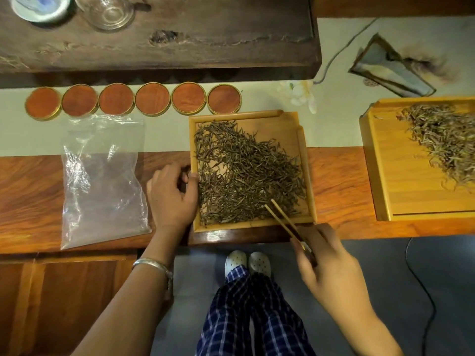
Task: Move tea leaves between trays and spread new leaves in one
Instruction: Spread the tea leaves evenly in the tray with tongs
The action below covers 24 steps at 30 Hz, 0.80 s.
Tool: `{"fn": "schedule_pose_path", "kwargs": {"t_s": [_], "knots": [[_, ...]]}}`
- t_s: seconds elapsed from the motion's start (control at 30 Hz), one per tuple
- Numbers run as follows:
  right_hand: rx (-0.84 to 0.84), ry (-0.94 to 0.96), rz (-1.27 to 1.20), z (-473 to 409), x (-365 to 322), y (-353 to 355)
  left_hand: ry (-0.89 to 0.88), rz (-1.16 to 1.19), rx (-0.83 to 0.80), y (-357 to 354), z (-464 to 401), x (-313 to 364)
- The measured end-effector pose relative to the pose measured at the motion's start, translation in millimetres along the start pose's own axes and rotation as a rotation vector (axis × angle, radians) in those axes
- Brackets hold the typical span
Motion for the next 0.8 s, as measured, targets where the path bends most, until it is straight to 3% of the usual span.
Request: {"fn": "schedule_pose_path", "kwargs": {"t_s": [0.5, 0.8], "knots": [[0.005, -0.121, 0.008, 8.1, 13.1, 11.8, 0.006, 0.012, 0.004, 0.3, -0.4, -0.3], [-0.144, 0.09, -0.041, -1.6, -24.4, -2.7, 0.002, 0.029, 0.009, 1.0, 0.8, 2.6]]}}
Point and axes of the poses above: each hand's wrist, its own z-axis away from the middle knuckle, its own y-axis out of the back of the hand, x = y × z, the point moved 3 cm from there along -z, towards the middle knuckle, and after that the axes turned 5 degrees about y, right-handed, at the moved point
